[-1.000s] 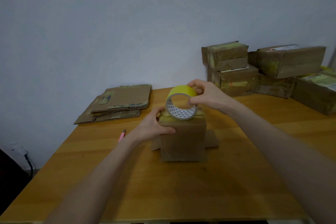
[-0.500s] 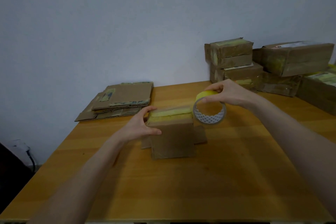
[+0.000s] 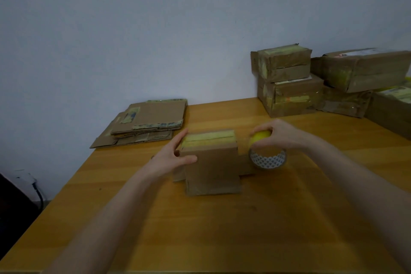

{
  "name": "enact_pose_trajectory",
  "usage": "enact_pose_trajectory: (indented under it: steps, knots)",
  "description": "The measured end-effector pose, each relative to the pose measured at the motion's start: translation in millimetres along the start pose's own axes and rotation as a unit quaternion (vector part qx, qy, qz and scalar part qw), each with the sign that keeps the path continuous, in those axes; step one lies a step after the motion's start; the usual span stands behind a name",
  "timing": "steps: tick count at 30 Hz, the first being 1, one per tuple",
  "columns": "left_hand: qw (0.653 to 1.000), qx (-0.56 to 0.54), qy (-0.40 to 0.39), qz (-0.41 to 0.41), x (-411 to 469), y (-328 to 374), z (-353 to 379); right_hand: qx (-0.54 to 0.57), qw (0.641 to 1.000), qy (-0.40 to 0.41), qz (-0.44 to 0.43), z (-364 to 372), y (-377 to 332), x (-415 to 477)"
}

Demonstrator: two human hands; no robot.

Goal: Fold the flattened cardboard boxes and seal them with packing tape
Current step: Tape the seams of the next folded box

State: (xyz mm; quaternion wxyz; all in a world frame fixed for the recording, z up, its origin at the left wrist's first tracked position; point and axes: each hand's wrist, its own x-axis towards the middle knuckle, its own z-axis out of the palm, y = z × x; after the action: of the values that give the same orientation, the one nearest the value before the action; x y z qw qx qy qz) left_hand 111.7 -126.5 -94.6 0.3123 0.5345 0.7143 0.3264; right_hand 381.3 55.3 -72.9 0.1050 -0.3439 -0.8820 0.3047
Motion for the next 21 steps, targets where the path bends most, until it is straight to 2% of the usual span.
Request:
enact_pose_trajectory:
  steps: [4, 8, 11, 14, 16, 18, 21]
  knots:
    - [0.98, -0.163, 0.065, -0.092, 4.3, 6.3, 17.3, -0.103, 0.994, -0.013, 0.027, 11.5, -11.8, 9.2]
    - [0.982, -0.103, 0.134, -0.09, 5.3, 19.2, 32.7, -0.122, 0.992, -0.005, 0.035, 17.5, -17.6, 8.9]
    - [0.981, -0.085, 0.173, -0.023, 5.6, 27.3, 33.4, -0.093, 0.995, 0.012, 0.044, 17.0, -15.9, 3.8]
    - [0.971, 0.078, 0.225, 0.03, 10.0, 36.2, 34.2, -0.052, 0.997, 0.019, 0.049, 13.4, -12.5, -6.9]
    - [0.93, 0.263, 0.246, 0.073, 11.7, 48.2, 36.9, -0.022, 0.999, 0.011, 0.043, 9.6, -7.1, -14.1]
    - [0.891, 0.385, 0.202, 0.131, 11.7, 66.2, 46.2, 0.031, 0.999, 0.01, 0.041, 6.1, -2.9, -19.8]
    - [0.884, 0.427, 0.105, 0.16, 8.8, 95.1, 79.9, 0.083, 0.995, 0.021, 0.048, 4.4, 1.7, -27.3]
